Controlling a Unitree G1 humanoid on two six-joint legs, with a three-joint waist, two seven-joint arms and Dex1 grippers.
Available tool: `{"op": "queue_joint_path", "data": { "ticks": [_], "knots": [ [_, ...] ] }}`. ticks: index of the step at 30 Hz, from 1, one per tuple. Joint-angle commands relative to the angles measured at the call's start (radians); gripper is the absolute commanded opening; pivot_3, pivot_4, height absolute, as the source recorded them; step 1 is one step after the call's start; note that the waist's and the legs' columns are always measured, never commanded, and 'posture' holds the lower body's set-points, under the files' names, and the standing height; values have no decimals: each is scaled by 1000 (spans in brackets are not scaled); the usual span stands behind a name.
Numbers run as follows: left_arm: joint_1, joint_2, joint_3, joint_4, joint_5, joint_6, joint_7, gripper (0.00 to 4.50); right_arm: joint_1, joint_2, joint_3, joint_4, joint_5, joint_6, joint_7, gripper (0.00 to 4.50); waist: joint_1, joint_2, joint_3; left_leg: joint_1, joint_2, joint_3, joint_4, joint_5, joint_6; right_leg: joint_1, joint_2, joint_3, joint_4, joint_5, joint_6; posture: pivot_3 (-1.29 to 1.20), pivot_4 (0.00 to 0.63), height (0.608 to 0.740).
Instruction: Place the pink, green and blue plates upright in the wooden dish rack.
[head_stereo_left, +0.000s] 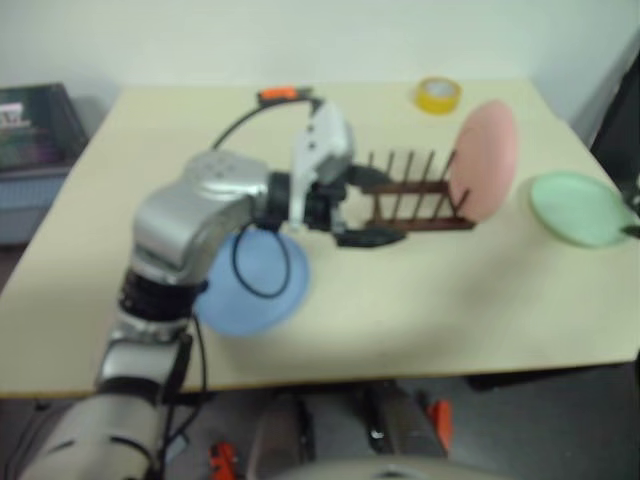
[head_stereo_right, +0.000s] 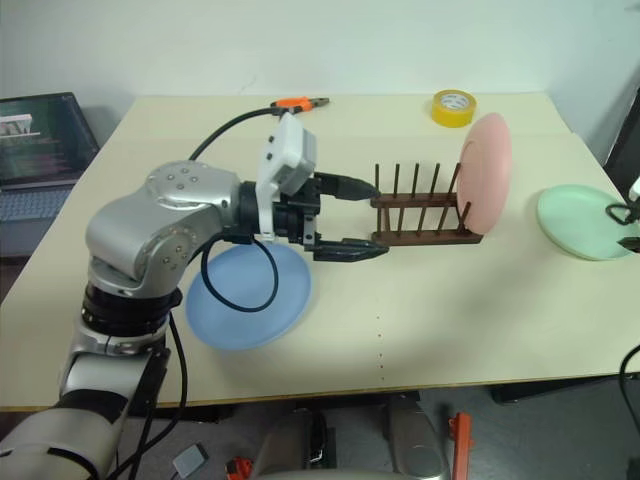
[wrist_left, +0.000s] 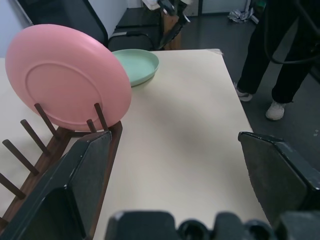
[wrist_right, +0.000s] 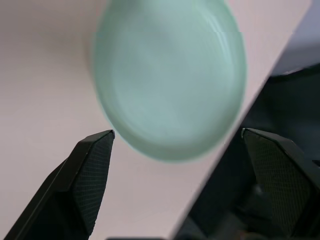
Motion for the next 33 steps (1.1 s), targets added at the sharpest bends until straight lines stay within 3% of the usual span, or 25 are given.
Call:
{"op": "queue_joint_path", "data": {
  "ticks": [1,6,21,33],
  "knots": [
    [-16,8,20,-36,-18,1,2,4500,-25,-8,-97,-7,102,101,86,4456,0,0,0,0,0,0,0,0,0,0,0,0,0,0,0,0,150,740],
    [-22,13,17,-29,-22,2,-2,4500,12,-18,-138,-14,141,173,130,4456,1,0,0,0,0,0,0,0,0,0,0,0,0,0,0,0,150,740],
    [-20,24,17,-49,-45,36,8,4500,95,-6,-36,-16,14,49,-72,4456,-2,0,0,0,0,0,0,0,0,0,0,1,0,0,0,0,150,740],
    [-9,27,22,-84,-65,77,22,4500,108,30,-24,-14,10,-18,-29,4456,-2,0,0,0,0,0,0,0,0,0,0,1,0,0,0,0,150,740]
  ]
}}
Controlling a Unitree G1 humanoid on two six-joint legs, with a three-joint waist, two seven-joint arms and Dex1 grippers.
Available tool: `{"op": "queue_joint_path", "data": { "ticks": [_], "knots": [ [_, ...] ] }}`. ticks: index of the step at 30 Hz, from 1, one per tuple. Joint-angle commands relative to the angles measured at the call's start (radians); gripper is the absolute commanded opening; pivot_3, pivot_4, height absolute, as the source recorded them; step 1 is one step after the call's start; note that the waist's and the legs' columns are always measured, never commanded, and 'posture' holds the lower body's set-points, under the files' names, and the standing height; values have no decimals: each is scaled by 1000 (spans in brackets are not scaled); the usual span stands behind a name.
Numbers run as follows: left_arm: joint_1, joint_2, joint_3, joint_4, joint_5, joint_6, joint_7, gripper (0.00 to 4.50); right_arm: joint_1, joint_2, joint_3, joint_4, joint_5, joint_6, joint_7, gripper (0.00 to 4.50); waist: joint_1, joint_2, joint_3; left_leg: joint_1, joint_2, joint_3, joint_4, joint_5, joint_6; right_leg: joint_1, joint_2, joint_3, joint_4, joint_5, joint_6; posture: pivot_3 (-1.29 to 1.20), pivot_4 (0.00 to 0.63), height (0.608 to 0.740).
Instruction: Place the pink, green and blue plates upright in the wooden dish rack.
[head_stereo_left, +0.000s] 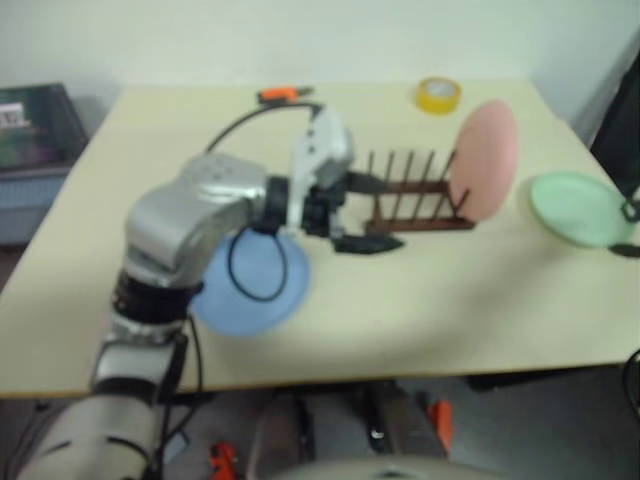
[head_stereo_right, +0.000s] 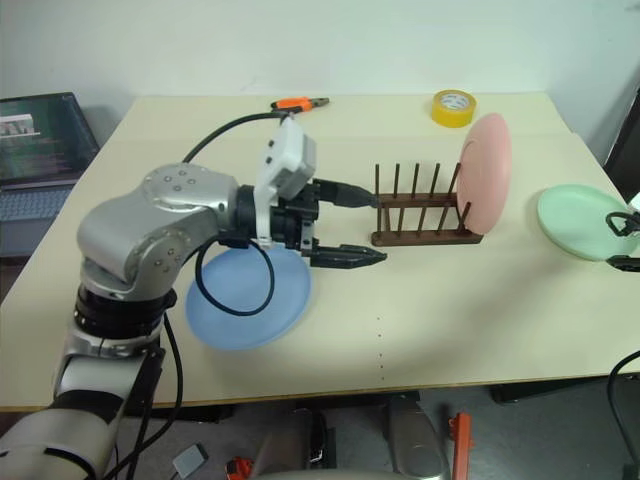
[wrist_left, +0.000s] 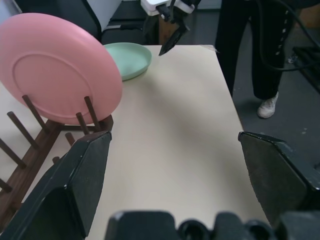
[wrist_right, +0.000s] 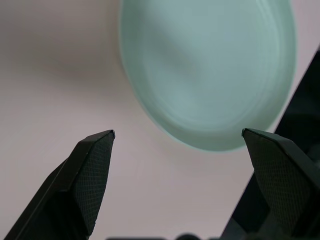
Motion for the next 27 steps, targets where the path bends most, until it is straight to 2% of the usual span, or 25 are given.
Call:
{"op": "queue_joint_path", "data": {
  "ticks": [1,6,12,21,27],
  "knots": [
    [-11,6,23,-47,-23,12,15,4500,-3,3,5,-14,-3,-19,7,4456,0,0,0,0,0,0,0,0,0,0,0,0,0,0,0,0,150,740],
    [-8,13,24,-59,-39,24,24,4500,5,22,0,-11,4,-21,8,4456,0,0,0,0,0,0,0,0,0,0,0,0,0,0,0,0,150,740],
    [-6,22,28,-74,-54,41,30,4500,46,-6,30,-4,-39,-73,-35,4456,0,0,0,0,0,0,0,0,0,0,0,0,0,0,0,0,150,740],
    [-5,26,28,-88,-78,58,53,4500,-4,30,80,-7,-81,-96,-11,4456,-9,0,0,0,0,0,0,0,0,0,0,0,0,0,1,0,150,740],
    [2,30,33,-98,-92,71,69,4500,20,32,100,4,-107,-116,-76,4456,-9,0,0,0,0,-1,0,0,0,1,0,0,0,0,0,0,150,740]
  ]
}}
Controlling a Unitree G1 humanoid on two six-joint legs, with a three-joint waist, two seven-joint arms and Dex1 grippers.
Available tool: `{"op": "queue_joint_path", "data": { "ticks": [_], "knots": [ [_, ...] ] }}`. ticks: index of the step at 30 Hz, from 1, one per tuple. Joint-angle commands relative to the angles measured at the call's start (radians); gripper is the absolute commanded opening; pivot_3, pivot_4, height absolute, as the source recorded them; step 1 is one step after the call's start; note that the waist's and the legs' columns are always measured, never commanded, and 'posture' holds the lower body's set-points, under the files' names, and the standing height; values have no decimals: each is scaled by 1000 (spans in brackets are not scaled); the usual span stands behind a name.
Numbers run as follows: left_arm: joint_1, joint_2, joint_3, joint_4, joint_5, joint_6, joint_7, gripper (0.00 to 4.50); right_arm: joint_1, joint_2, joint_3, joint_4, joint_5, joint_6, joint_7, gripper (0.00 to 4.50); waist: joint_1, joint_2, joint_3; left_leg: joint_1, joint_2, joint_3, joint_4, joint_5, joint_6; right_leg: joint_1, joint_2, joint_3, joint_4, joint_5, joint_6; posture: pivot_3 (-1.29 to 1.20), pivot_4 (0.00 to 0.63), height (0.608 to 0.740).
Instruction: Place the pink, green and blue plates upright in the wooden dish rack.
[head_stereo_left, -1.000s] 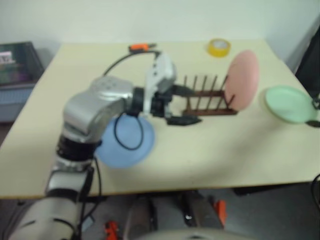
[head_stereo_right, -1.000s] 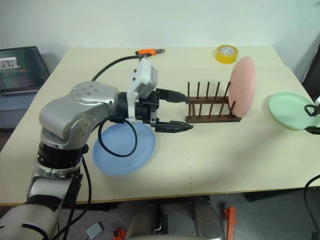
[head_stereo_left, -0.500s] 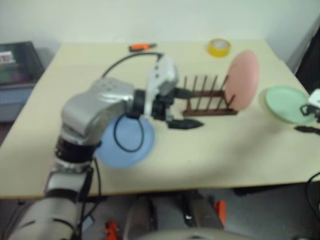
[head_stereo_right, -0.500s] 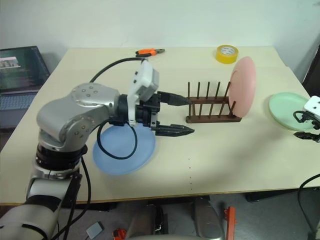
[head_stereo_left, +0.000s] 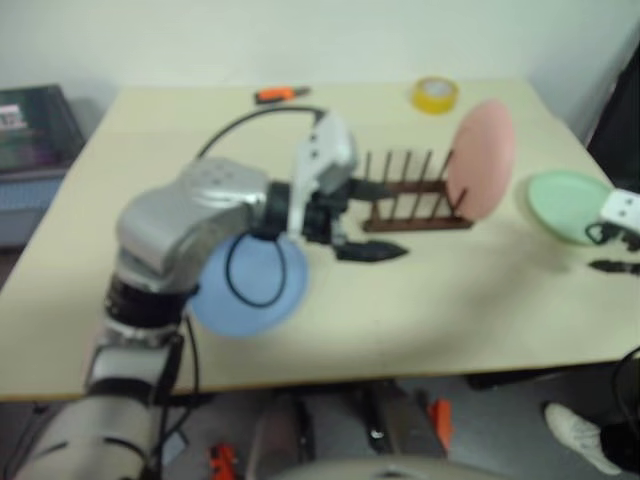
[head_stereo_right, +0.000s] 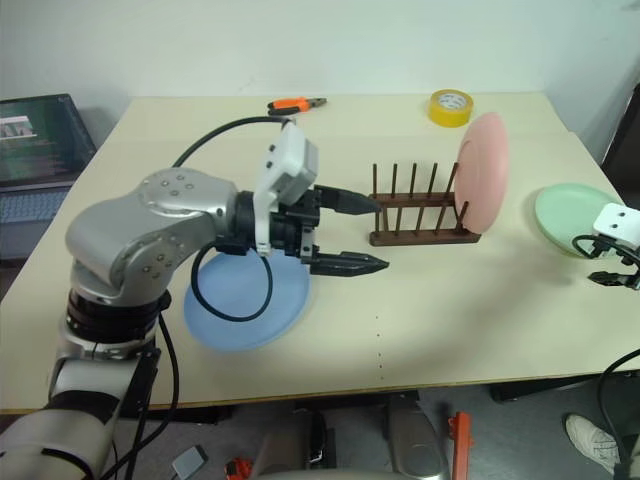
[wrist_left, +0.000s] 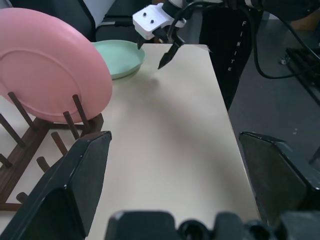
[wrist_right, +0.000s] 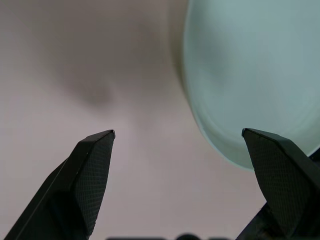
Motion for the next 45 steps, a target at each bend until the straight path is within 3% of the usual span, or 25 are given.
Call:
{"op": "queue_joint_path", "data": {
  "ticks": [1,8,18,21,32,45],
  "knots": [
    [-1,10,31,-41,-20,2,10,4500,-3,-13,6,0,-16,-18,-38,4456,0,0,0,0,0,0,0,0,0,0,0,0,0,0,0,0,150,740],
    [-2,6,29,-45,-38,15,24,4500,-5,7,55,-7,-67,-88,-104,4456,-6,0,0,0,0,0,0,0,0,0,0,0,1,0,0,0,150,740],
    [4,11,35,-57,-57,31,33,4500,1,3,38,-5,-47,-146,-73,4456,-7,0,0,0,0,0,0,0,0,0,0,0,0,0,0,0,150,740],
    [3,13,35,-56,-60,33,35,4500,4,-1,30,-5,-40,-157,-72,3863,-7,0,0,0,0,0,0,0,0,0,0,0,1,0,0,0,150,740],
    [0,21,37,-61,-76,47,47,4500,29,-15,9,0,-26,-159,-97,10,-8,0,0,1,0,0,0,0,0,0,0,0,1,0,0,0,150,740],
    [3,25,31,-59,-68,39,50,4500,21,-20,4,3,-18,-124,-99,10,-8,0,0,1,-1,-1,0,0,0,1,0,0,1,0,0,0,150,740]
  ]
}}
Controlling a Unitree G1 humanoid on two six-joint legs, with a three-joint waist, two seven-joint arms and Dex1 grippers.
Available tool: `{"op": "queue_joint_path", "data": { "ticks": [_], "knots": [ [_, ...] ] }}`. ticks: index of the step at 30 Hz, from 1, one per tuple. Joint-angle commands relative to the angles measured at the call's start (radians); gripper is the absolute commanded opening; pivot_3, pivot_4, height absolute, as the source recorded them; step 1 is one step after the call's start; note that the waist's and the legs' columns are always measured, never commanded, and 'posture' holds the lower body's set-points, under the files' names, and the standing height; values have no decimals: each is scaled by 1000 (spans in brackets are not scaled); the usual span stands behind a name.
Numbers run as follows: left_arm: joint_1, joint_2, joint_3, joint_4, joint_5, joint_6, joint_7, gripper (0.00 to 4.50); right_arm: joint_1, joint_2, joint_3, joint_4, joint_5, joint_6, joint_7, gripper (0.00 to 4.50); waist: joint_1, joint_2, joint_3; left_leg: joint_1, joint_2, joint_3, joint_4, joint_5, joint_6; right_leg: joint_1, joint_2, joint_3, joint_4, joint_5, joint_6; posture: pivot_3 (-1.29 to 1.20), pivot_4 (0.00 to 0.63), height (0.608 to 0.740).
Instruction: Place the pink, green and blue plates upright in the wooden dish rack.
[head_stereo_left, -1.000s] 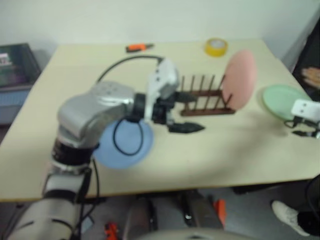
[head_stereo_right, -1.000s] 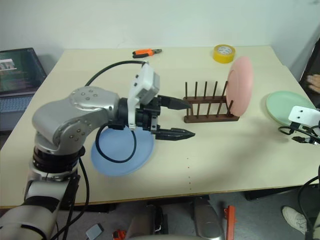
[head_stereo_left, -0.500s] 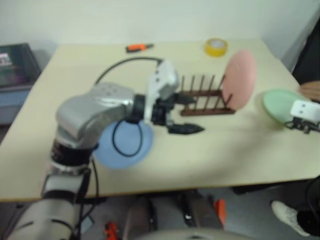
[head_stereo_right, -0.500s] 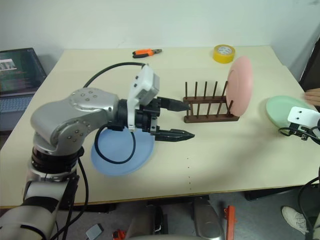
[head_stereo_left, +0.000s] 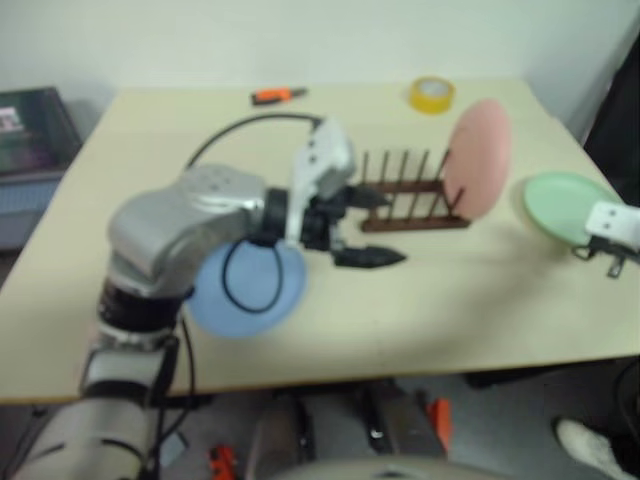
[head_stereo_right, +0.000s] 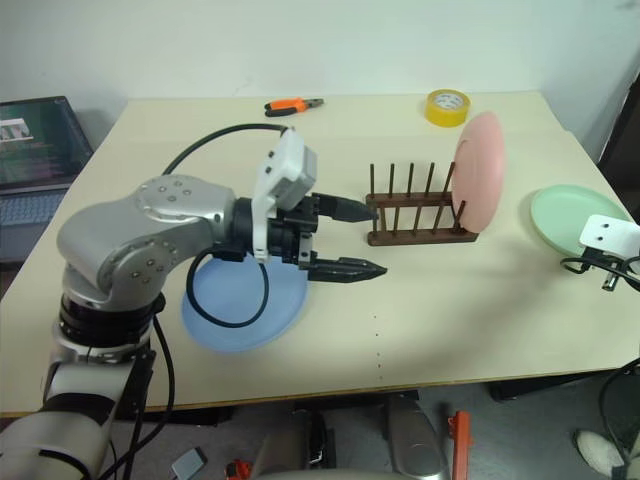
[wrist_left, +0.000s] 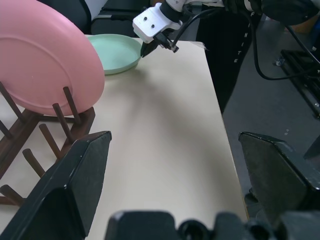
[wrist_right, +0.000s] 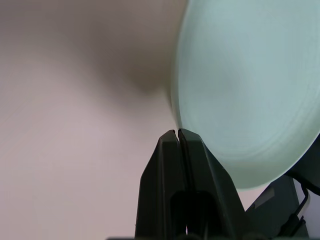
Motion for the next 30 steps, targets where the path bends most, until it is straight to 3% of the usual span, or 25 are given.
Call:
{"op": "queue_joint_path", "data": {
  "ticks": [1,5,8,16,30],
  "knots": [
    [-9,6,25,-29,-4,-15,5,4500,-19,-39,-29,-1,21,28,-3,10,0,0,0,0,0,0,0,0,0,0,0,0,0,0,0,0,150,740],
    [-9,10,21,-18,6,-30,-4,4500,-22,-57,-48,-2,35,48,-22,10,0,0,0,0,0,0,0,0,0,0,0,0,0,0,0,0,150,740],
    [-14,8,11,-11,15,-40,-10,4500,-24,-59,-67,0,46,73,-7,554,0,0,0,0,0,0,0,0,0,0,0,0,0,0,0,0,150,740],
    [-14,6,11,-8,14,-45,-12,4500,-7,-60,-6,-7,-21,-5,-56,3243,-1,0,0,1,-1,0,0,0,0,1,0,0,0,0,0,0,150,740],
    [10,8,29,-51,-16,-4,22,4500,-11,-37,71,1,-91,-56,-84,3243,-1,0,0,1,-1,-1,0,0,0,1,-1,0,0,0,0,0,150,740]
  ]
}}
